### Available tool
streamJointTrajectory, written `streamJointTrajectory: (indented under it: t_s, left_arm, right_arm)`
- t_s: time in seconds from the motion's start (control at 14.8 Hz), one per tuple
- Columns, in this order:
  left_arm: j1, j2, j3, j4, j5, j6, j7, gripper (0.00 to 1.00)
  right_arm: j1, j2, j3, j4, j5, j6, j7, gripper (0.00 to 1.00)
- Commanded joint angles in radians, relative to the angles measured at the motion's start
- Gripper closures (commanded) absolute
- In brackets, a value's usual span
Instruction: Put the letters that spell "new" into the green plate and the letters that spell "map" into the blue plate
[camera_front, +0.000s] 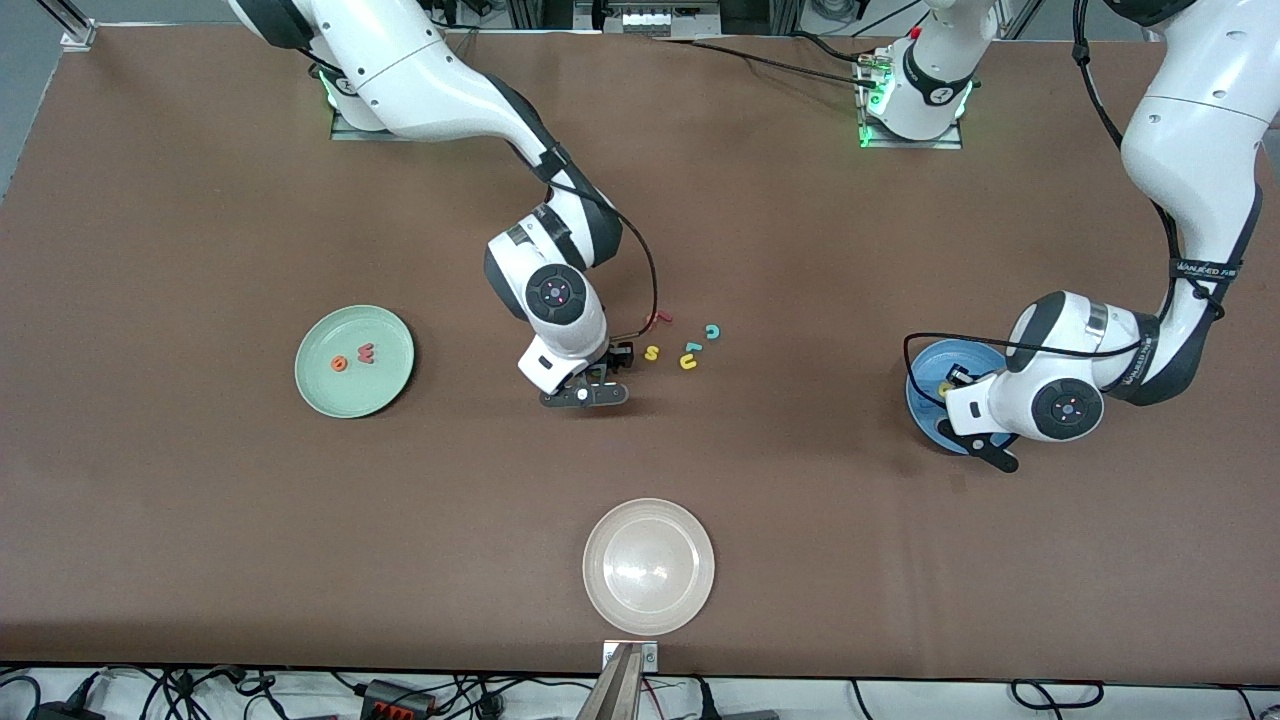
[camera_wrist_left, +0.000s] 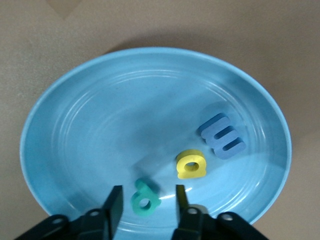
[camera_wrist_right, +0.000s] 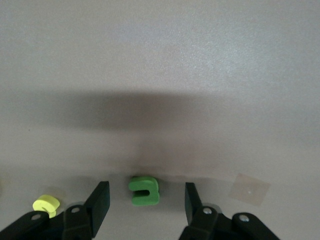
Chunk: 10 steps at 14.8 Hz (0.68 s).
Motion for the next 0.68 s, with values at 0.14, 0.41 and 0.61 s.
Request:
streamJointTrajectory:
  t_s: [0.14,0.41,0.61]
  left_arm:
    - [0.013,-0.036,-0.02,0.009,0.002,-0.005,-0.003,0.0]
    - [0.016,-0.098,-0.049,0.024,-0.092,-0.04,-0.008,0.0]
    - [0.002,-0.108,-0.081,0.139,-0.13,-0.195,-0.011,0.0]
  right_arm:
    - [0.009,0.027,-0.009,0.032,-0.02,-0.002,0.028,0.34]
    - [0.009,0.027,-0.009,0.032,-0.02,-0.004,0.028,0.37]
    - [0.009,0.03,-0.009,0.032,-0.02,-0.005,0.028,0.41]
